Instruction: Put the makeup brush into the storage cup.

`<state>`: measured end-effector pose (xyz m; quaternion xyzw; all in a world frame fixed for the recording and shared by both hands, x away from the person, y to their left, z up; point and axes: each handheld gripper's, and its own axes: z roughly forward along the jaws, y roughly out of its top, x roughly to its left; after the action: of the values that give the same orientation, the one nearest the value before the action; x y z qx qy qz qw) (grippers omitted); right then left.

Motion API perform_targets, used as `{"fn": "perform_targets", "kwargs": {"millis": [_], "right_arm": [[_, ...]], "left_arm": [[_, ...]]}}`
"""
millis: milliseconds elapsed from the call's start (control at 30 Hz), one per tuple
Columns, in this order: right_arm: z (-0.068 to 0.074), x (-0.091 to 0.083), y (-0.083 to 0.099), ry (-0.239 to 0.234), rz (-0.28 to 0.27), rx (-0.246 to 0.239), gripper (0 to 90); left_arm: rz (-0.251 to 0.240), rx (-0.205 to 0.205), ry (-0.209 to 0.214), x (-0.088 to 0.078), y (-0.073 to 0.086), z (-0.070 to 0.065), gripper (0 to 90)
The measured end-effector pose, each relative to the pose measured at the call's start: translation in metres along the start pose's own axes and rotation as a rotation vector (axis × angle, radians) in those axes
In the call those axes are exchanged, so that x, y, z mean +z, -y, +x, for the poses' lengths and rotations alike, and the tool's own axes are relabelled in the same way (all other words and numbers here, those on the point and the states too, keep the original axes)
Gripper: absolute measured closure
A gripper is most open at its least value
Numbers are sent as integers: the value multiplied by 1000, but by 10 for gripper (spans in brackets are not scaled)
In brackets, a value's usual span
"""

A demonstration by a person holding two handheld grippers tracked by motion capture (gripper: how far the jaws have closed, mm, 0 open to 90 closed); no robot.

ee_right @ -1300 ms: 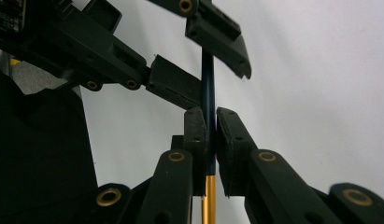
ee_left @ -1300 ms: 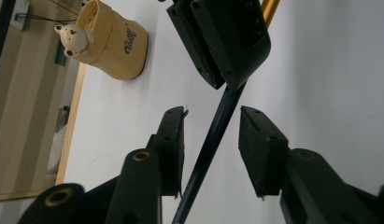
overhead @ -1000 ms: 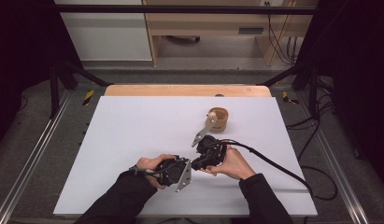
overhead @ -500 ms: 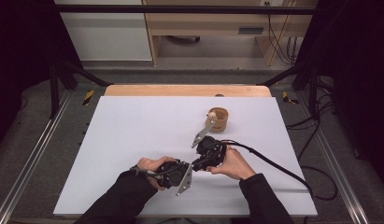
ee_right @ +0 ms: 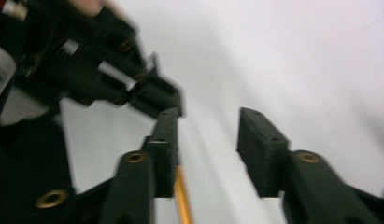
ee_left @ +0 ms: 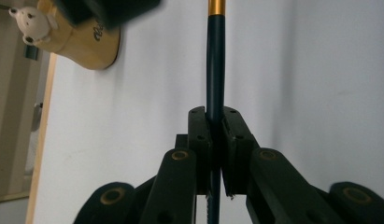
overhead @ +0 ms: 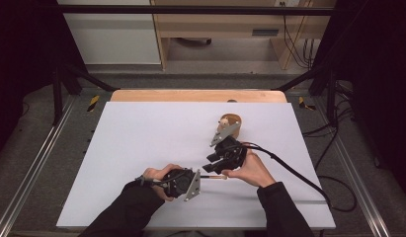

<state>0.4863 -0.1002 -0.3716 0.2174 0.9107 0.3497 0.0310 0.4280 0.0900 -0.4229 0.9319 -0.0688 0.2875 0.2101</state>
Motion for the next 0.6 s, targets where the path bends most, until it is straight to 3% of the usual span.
{"fn": "perform_targets", "kwargs": {"millis": [33,67,100,133,200,233,333,367,600], "right_arm": [[0,0,0,0,0,0,548],[-4,-5,3,41,-50,14,493],[-4,-5,3,41,-50,14,493],[-8,-11,6,83,-79,38,440],[-10,-13,8,98,-101,42,426],[-14,-20,12,130,-150,75,378],[-17,-29,18,167,-209,109,332],[-18,-32,20,176,-231,120,311],[-22,-43,34,238,-304,162,200]], "left_arm": [[0,0,0,0,0,0,835],[-3,-22,10,0,3,0,836],[-3,-22,10,0,3,0,835],[-9,-54,10,0,6,0,836],[-12,-74,15,0,7,0,836],[-11,-87,18,0,9,1,835],[-20,-140,24,0,13,2,835],[-20,-140,24,0,13,2,835],[-35,-228,22,-1,20,2,835]]}}
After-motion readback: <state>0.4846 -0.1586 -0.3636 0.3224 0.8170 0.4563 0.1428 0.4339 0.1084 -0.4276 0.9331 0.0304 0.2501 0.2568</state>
